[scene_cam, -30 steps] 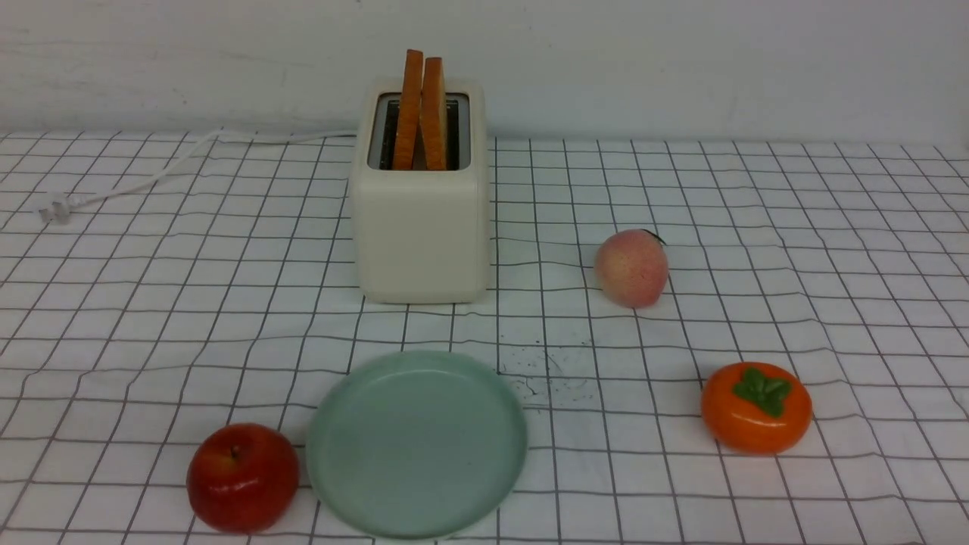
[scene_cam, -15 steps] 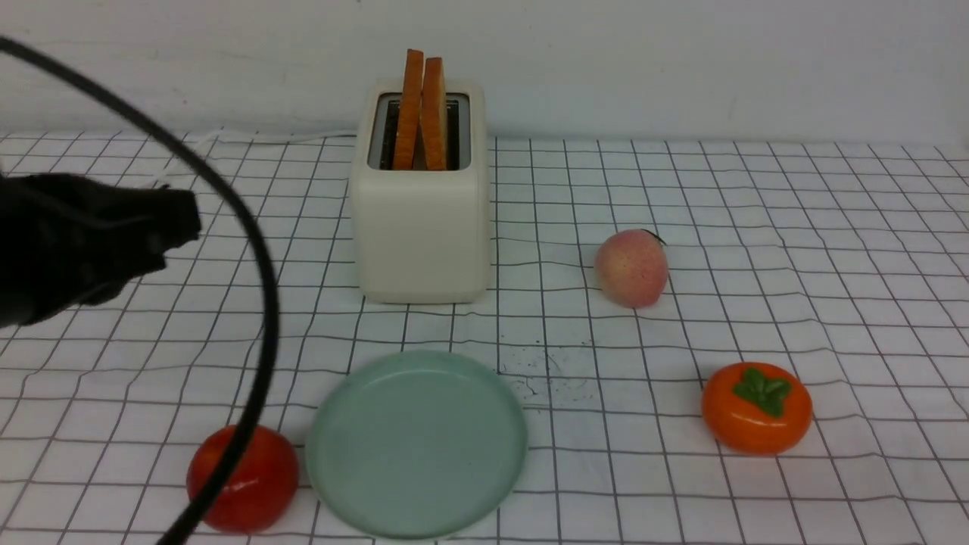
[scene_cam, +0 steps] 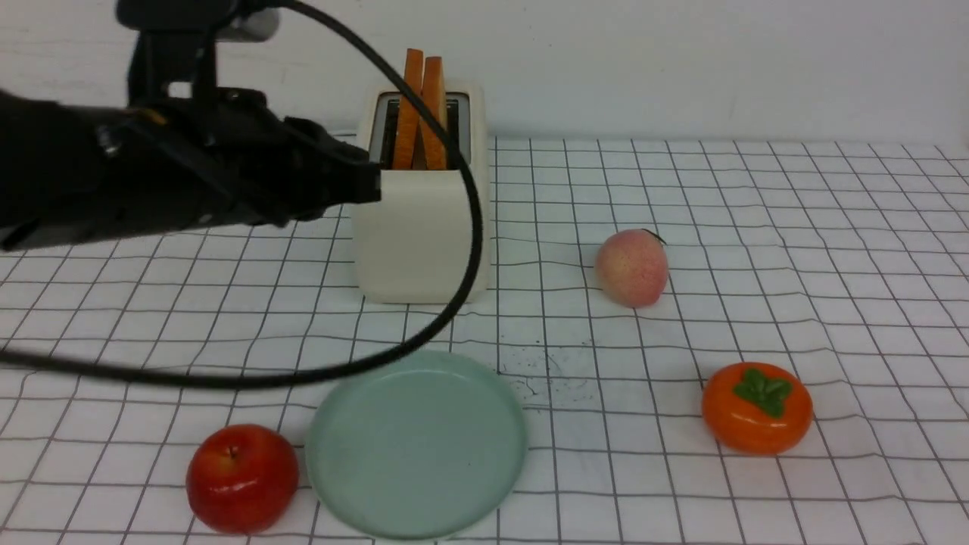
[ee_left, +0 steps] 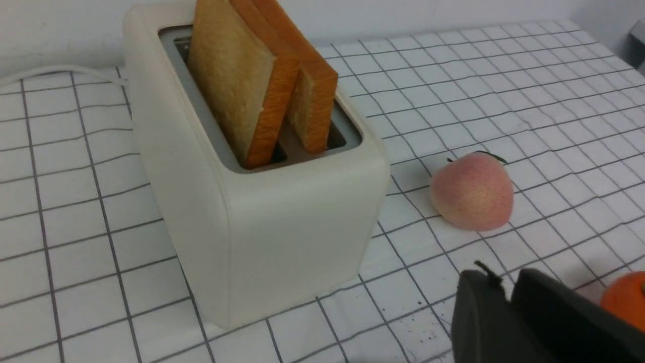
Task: Take toasted bread from bread machine on white checkered table place on plate.
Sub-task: 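Reach for a toast slice standing in the toaster with the left gripper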
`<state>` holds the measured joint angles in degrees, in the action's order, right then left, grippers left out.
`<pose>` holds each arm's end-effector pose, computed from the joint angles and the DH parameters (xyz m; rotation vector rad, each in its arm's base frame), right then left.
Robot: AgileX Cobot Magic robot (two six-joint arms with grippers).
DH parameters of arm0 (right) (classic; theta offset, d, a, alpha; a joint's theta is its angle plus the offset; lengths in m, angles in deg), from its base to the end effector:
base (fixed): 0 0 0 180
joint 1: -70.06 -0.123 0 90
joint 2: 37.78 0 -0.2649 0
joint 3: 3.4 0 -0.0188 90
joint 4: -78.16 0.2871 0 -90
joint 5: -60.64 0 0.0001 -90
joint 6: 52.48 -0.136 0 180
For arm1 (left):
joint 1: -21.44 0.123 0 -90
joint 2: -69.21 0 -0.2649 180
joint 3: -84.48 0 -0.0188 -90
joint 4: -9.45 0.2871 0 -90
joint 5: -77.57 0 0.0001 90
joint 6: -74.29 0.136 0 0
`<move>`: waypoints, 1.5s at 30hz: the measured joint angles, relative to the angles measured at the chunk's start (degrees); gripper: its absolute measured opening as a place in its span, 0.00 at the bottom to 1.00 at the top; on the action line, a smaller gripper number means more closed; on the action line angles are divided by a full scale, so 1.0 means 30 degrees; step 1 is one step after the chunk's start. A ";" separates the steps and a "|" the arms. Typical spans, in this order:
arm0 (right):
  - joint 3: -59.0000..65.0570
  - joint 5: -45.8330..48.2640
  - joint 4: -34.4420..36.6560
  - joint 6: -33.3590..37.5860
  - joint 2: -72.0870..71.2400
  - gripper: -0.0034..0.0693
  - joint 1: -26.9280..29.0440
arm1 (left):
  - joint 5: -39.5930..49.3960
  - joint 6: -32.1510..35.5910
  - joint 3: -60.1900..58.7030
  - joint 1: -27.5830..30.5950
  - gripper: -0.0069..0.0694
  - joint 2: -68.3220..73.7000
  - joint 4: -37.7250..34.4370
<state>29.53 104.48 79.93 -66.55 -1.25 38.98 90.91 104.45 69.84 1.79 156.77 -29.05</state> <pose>0.1477 0.0924 0.3452 -0.2903 1.9974 0.5435 0.3677 -0.1521 0.2933 0.3040 1.9672 -0.4510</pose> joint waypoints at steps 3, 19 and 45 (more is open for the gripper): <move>0.0000 0.0000 0.0308 0.0014 0.0000 0.05 0.0000 | -0.0342 0.0047 0.1616 0.0000 0.43 0.2156 0.1015; 0.0000 0.0149 0.1352 0.0014 0.0016 0.06 0.0000 | -0.5783 0.0915 0.4992 0.0000 0.62 0.8111 0.2360; 0.0000 0.0149 0.1314 0.0014 0.0016 0.09 0.0000 | -0.7951 -0.3791 0.5298 0.0000 0.58 0.9151 0.6105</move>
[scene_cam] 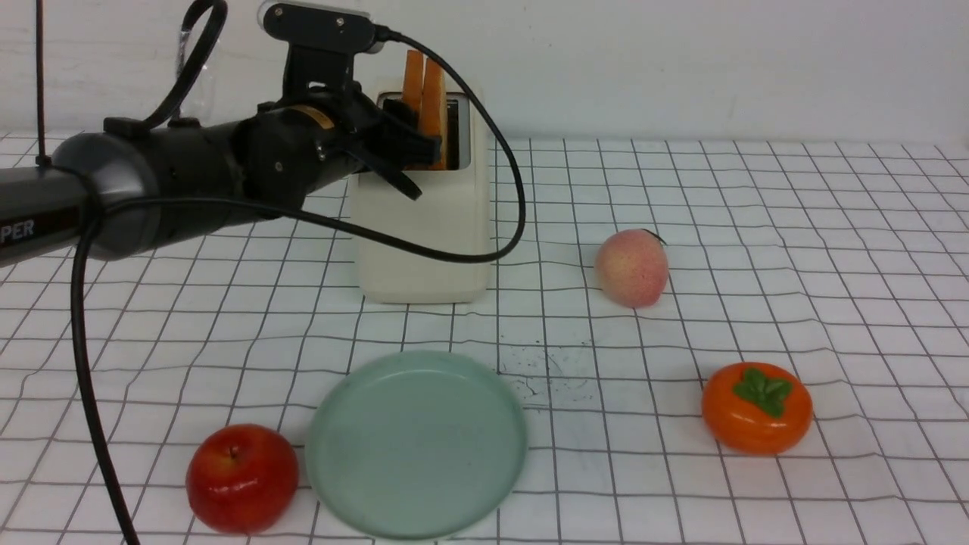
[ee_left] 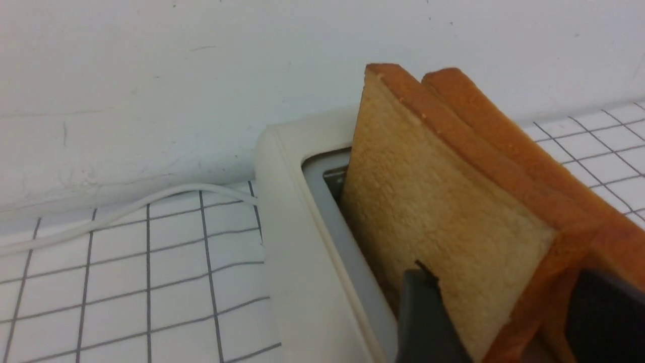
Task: Take toasted bread from bread machine on white checkered table place on plate.
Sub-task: 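Reach for a toast slice standing in the toaster with the left gripper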
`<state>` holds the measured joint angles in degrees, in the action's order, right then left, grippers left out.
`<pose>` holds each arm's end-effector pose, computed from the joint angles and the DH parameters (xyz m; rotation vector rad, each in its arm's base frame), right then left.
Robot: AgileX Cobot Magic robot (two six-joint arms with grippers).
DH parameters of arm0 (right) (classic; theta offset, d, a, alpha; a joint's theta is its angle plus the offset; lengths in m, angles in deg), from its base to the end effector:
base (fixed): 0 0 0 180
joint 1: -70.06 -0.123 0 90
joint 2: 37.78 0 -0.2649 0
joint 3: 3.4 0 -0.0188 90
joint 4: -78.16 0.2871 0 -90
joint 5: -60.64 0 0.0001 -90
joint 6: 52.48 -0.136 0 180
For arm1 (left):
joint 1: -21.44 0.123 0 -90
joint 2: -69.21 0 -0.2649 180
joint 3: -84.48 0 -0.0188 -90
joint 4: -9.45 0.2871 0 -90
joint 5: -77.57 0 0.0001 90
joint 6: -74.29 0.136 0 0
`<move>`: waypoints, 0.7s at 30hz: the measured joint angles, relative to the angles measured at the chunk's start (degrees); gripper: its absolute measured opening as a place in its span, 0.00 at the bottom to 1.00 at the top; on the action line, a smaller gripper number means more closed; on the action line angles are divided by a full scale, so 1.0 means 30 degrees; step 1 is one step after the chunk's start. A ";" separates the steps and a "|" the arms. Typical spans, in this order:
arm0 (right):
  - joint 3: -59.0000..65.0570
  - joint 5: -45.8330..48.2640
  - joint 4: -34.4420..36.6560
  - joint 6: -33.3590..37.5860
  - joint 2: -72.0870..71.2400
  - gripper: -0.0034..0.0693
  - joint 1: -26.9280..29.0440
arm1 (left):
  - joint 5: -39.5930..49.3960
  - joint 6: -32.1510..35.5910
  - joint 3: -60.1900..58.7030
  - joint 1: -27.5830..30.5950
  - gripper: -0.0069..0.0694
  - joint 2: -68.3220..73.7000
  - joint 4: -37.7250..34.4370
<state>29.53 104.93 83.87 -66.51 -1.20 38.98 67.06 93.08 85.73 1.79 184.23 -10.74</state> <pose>0.1440 0.0979 0.3444 -0.2757 2.0181 0.6185 0.4870 -0.1648 0.2318 0.2488 1.8002 -0.1997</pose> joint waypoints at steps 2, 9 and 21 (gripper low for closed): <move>0.0000 0.0000 0.0114 0.0000 0.0000 0.09 0.0000 | 0.0331 -0.0038 0.0000 0.0000 0.58 0.0000 0.0000; 0.0000 0.0000 0.0322 0.0000 0.0000 0.10 0.0000 | -0.1564 -0.0062 0.0000 0.0000 0.58 0.0000 0.0146; 0.0000 0.0000 0.0322 0.0000 0.0000 0.11 0.0000 | -0.1698 -0.4365 0.0000 0.0000 0.58 0.0000 0.3862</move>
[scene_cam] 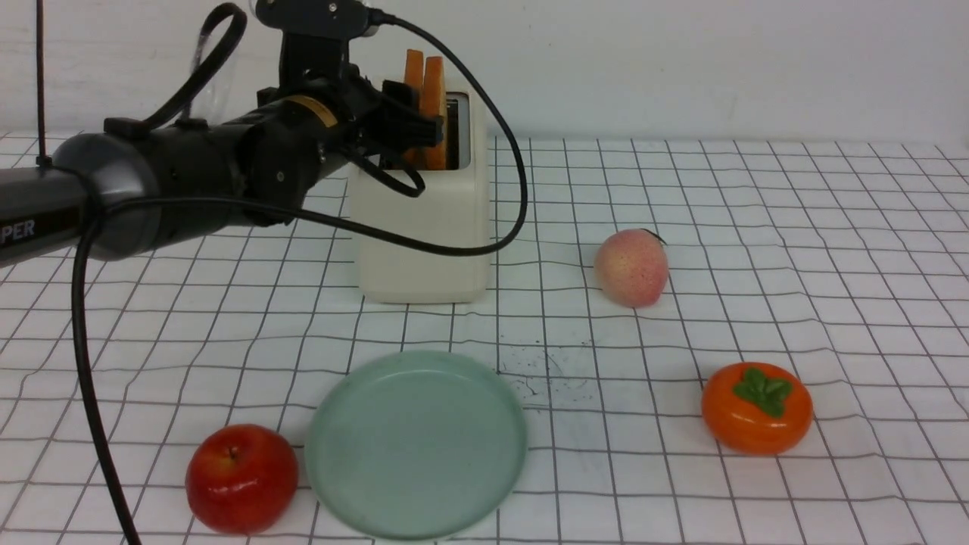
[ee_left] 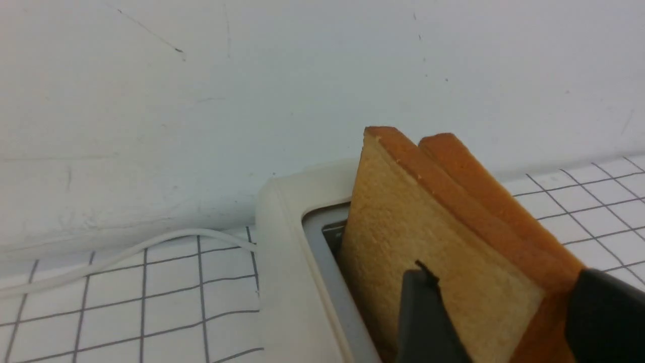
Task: Take toasted bread from bread machine on white checkered table place on plate.
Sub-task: 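Reach for a toast slice standing in the toaster with the left gripper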
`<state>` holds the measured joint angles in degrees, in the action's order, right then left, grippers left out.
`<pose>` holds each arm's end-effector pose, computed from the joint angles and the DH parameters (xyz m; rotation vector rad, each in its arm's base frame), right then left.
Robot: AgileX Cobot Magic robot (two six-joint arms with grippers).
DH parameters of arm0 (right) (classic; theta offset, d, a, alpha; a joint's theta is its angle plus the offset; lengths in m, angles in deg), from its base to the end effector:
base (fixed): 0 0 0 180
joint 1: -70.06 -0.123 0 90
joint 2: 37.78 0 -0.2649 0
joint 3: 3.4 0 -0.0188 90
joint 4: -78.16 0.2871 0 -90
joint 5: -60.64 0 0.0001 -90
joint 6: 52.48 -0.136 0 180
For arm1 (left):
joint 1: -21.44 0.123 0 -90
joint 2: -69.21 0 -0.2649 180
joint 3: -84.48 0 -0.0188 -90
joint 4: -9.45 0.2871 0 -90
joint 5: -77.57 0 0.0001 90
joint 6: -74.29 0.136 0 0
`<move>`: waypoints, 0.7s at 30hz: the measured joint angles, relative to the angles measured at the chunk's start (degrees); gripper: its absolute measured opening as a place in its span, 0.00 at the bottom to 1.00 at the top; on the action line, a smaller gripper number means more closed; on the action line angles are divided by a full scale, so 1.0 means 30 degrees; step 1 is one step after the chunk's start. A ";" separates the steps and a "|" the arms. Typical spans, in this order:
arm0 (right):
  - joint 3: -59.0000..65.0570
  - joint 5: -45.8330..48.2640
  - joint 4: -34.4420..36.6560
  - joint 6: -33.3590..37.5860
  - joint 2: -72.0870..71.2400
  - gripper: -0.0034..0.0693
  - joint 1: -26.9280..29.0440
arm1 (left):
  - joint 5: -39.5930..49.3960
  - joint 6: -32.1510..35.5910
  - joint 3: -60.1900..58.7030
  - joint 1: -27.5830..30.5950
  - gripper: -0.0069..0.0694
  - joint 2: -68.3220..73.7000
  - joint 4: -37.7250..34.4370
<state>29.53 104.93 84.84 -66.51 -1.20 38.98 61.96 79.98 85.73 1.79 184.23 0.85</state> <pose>0.1431 0.0992 0.3446 -0.2716 2.0209 0.6378 0.4885 -0.1686 0.2447 0.2257 1.7077 -0.2532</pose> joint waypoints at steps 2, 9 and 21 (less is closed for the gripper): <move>0.0000 0.0000 0.0000 0.0000 0.0000 0.11 0.0000 | 0.0000 -0.0877 0.0000 0.0000 0.58 0.0000 0.1217; 0.0000 0.0000 0.0000 0.0000 0.0000 0.12 0.0000 | -0.0019 -0.2344 0.0000 0.0000 0.58 0.0000 0.2410; 0.0000 0.0203 0.0000 0.0000 0.0000 0.14 0.0000 | -0.0543 -0.2102 0.0074 0.0000 0.53 0.1049 0.2536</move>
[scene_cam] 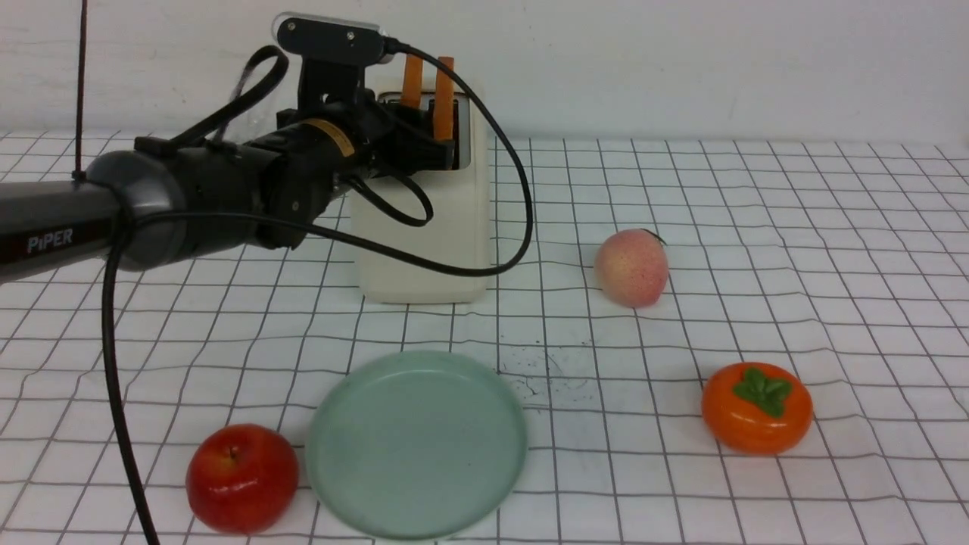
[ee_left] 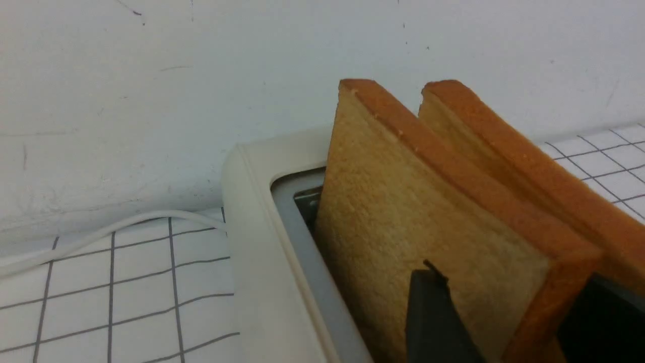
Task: Take toasted bread from bread machine on white checkered table place on plate.
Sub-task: 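Reach for a toast slice standing in the toaster with the left gripper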
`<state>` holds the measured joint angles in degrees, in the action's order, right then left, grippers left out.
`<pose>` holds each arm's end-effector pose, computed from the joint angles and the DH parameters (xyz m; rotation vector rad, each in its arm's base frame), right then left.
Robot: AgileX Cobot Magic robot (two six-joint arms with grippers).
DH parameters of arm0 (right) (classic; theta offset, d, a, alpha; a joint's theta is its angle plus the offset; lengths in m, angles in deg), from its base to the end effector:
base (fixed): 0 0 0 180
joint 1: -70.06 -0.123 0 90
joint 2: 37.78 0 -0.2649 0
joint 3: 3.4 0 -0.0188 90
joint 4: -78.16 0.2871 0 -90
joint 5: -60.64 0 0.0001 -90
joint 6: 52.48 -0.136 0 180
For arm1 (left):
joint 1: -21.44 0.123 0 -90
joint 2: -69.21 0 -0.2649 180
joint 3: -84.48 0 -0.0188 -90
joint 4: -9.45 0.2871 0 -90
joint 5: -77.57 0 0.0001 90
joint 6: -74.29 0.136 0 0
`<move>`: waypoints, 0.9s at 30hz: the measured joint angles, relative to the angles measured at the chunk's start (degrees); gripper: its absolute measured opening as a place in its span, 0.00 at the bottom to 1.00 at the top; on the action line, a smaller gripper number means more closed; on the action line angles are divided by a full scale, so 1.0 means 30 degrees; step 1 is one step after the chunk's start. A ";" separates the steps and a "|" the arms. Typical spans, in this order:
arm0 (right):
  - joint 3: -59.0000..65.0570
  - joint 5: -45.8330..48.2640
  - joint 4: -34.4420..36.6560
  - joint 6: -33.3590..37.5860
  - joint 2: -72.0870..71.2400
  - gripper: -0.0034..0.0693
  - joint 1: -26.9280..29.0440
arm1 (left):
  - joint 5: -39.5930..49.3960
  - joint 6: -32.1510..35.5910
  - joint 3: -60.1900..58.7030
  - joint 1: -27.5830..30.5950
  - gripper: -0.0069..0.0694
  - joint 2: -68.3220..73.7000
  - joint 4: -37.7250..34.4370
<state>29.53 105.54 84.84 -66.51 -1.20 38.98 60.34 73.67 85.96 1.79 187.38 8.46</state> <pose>0.1426 0.0990 0.3433 -0.2738 2.0315 0.6349 0.4939 -0.1756 0.2219 0.2703 1.7223 -0.2675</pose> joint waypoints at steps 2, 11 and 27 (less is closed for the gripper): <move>0.0000 0.0139 0.0000 0.0000 0.0000 0.14 0.0000 | -0.0093 0.0458 0.0000 0.0000 0.52 0.0000 0.0000; 0.0000 -0.0016 0.0000 0.0000 0.0000 0.14 0.0000 | -0.2310 0.0748 0.0023 0.0000 0.52 0.0546 -0.0058; 0.0000 -0.0281 0.0000 0.0000 0.0000 0.15 0.0000 | -0.3471 0.0778 0.0061 0.0000 0.22 0.1033 -0.0135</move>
<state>29.53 104.69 84.84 -66.51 -1.20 38.98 49.92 76.01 86.14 1.79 190.47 8.05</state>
